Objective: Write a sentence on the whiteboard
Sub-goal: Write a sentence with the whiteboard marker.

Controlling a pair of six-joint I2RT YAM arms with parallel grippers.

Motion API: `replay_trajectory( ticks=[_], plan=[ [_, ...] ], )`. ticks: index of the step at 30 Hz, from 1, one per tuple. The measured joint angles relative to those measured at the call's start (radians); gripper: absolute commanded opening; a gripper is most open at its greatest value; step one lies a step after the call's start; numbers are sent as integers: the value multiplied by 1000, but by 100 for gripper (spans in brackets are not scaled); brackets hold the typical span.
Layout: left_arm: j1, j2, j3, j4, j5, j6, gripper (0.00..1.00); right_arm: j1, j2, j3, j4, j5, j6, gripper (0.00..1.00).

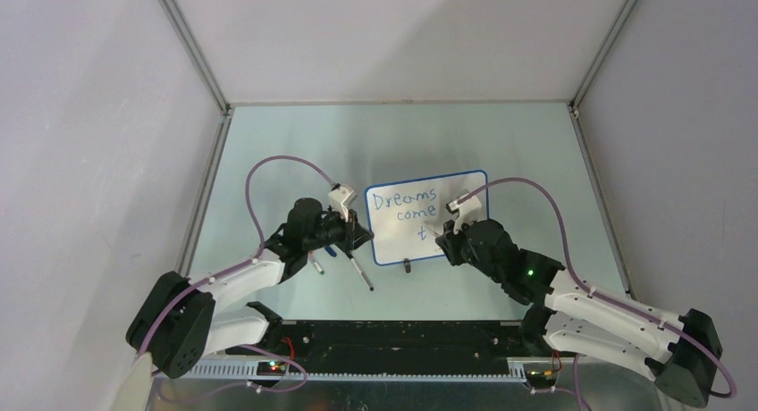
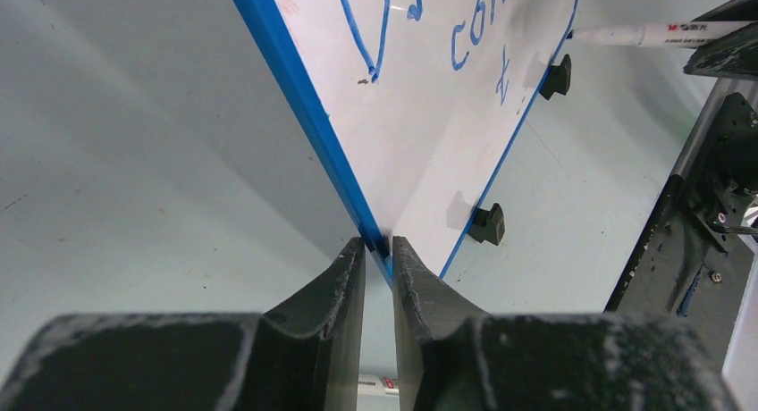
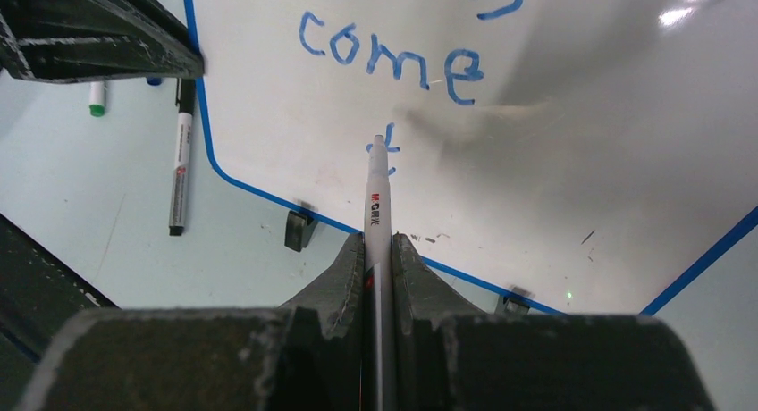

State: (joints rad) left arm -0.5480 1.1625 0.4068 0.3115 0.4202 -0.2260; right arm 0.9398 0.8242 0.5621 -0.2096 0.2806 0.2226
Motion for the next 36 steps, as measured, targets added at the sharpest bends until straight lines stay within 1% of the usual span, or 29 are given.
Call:
replay_trajectory(
  ticks=[17,36],
  plan=[
    [0,0,0,0,1,0,23,17,47,-12,2,54,1,0],
    [0,0,0,0,1,0,23,16,70,-12,-3,56,13,0]
  ],
)
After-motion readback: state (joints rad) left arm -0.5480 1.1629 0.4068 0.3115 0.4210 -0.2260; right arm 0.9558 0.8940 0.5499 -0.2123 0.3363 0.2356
